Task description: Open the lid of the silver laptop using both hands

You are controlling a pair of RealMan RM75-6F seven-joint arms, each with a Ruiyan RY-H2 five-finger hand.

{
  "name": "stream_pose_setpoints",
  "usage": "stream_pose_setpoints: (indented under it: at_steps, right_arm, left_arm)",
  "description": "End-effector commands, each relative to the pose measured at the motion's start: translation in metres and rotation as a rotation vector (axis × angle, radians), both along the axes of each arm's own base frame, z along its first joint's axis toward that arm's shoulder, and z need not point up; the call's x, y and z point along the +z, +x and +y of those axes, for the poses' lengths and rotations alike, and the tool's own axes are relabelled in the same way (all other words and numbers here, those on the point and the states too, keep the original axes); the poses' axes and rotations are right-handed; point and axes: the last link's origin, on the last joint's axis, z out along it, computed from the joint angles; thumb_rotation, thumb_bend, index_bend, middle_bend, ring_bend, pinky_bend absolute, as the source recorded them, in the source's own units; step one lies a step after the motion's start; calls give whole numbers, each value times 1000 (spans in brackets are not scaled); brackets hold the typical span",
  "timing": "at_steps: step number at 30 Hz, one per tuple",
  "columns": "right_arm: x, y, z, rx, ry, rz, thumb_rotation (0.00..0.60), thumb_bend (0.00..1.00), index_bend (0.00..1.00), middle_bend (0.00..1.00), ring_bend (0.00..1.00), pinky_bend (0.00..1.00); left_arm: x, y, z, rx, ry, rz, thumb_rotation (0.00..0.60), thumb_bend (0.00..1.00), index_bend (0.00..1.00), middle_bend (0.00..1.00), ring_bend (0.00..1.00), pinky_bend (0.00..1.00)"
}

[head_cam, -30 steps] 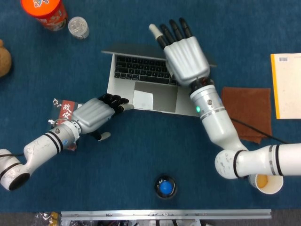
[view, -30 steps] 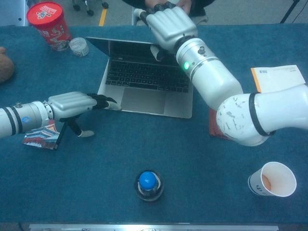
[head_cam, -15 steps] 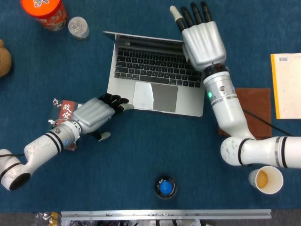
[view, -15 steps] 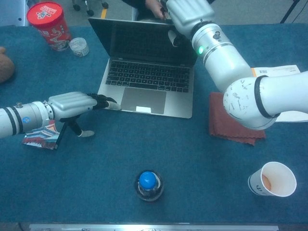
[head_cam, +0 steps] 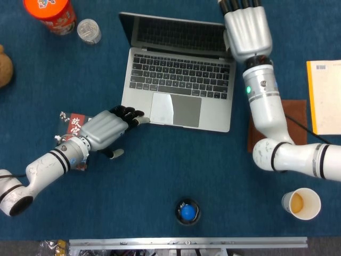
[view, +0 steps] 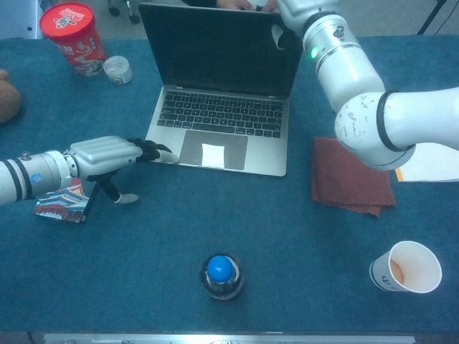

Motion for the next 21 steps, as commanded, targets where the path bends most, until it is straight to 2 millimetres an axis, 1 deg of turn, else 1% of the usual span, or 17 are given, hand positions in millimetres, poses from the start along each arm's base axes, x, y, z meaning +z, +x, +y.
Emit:
stream_pose_setpoints:
  at_steps: [1, 10, 13, 17, 21]
  right_arm:
    - [3, -4, -7, -20, -18, -1, 600, 439, 19, 118, 0, 51]
    - [11, -23, -26, -86, -73, 10, 600, 437, 19, 118, 0, 51]
    - [13, -27, -28, -97, -78, 6, 600, 436, 19, 118, 0, 50]
    - [13, -23, -24, -76, -59, -23, 600, 435, 19, 118, 0, 51]
    - [16, -12, -11, -25, -23, -55, 600, 435, 19, 118, 0, 51]
  left_arm:
    - [0, 0, 0, 0, 0, 0, 600, 308, 85, 38, 1, 82]
    - [2, 0, 0, 0, 4, -1, 600, 307, 85, 38, 1, 82]
    - [2, 0, 0, 0, 5, 1, 600, 308, 85, 38, 1, 82]
    - [3, 0, 1, -1, 8, 0, 600, 308, 85, 38, 1, 82]
    - [8, 2, 1, 2, 22, -13, 600, 307, 84, 38, 1, 82]
